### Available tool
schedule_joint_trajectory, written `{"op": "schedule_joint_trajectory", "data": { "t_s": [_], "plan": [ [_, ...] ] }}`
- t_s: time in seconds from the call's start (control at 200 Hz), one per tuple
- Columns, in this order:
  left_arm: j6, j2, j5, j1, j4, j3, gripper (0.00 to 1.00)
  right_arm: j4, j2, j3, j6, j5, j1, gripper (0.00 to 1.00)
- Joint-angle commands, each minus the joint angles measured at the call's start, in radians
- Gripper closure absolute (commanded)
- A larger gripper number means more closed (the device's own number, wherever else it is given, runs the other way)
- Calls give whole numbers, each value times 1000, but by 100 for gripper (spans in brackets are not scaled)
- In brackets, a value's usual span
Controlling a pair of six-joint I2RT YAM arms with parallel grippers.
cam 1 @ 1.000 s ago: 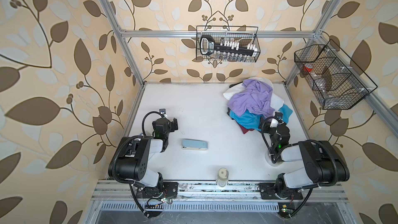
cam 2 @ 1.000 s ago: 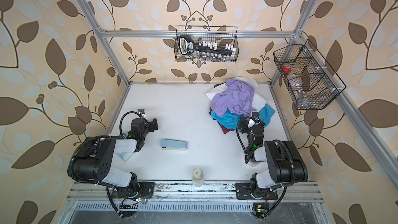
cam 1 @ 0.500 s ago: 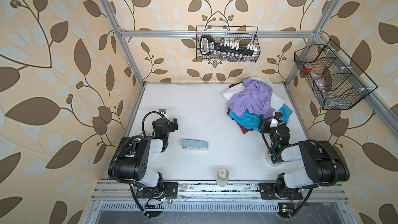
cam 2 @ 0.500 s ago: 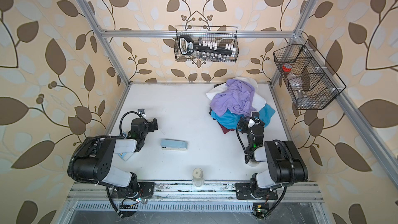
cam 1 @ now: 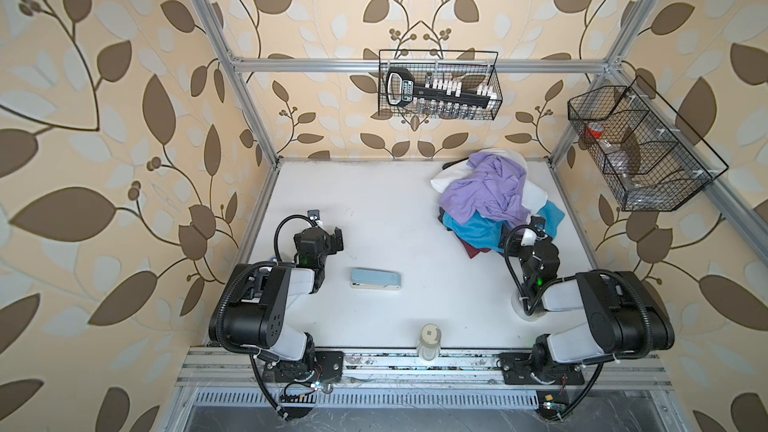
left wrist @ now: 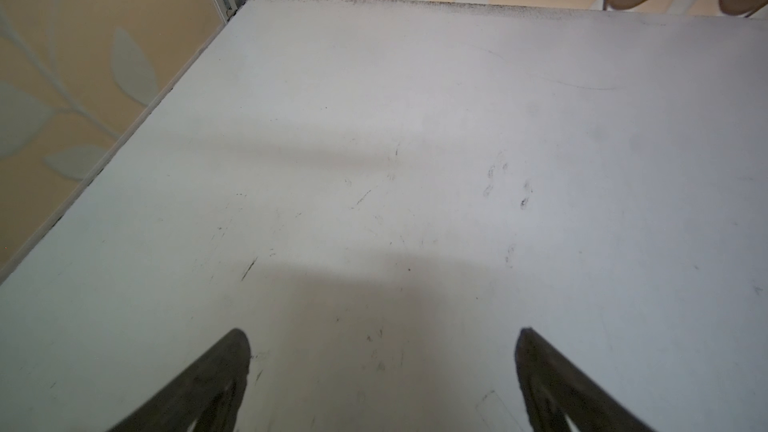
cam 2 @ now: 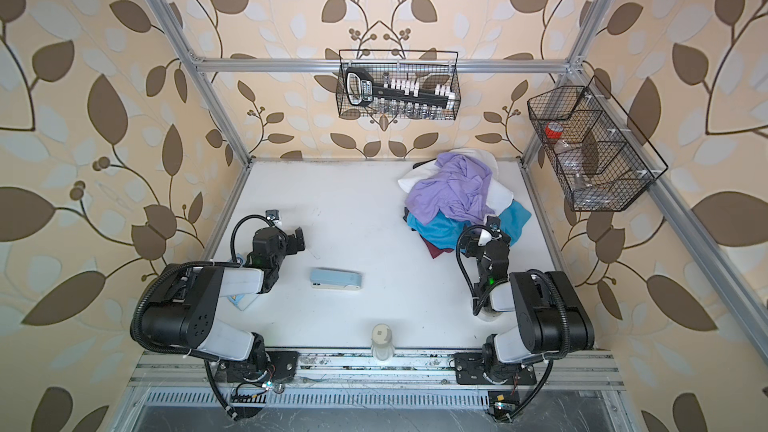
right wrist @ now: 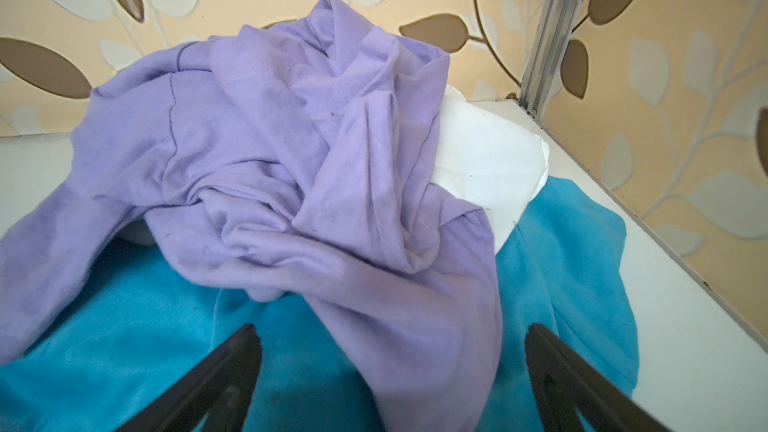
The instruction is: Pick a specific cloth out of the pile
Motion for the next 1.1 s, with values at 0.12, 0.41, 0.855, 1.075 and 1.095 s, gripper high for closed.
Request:
{"op": "schedule_joint_trajectory", "data": {
  "t_s": [0.12, 0.41, 0.855, 1.075, 1.095],
  "plan": [
    [-25, -49, -46, 0, -89, 54, 1, -173, -100, 76, 22, 55, 0, 0],
    [-140, -521, 100, -3, -482, 94, 1, -752, -401, 271, 59, 79, 2, 0],
    [-51, -582, 759, -221, -768, 316, 1, -1407, -400, 569, 130, -164, 36, 6],
    [51, -479, 1035, -293, -856, 379, 1, -1434, -351, 562, 152, -133, 137, 6],
    [61, -474, 1033, -300, -872, 385, 1, -1434, -336, 562, 153, -129, 141, 6]
  ]
}}
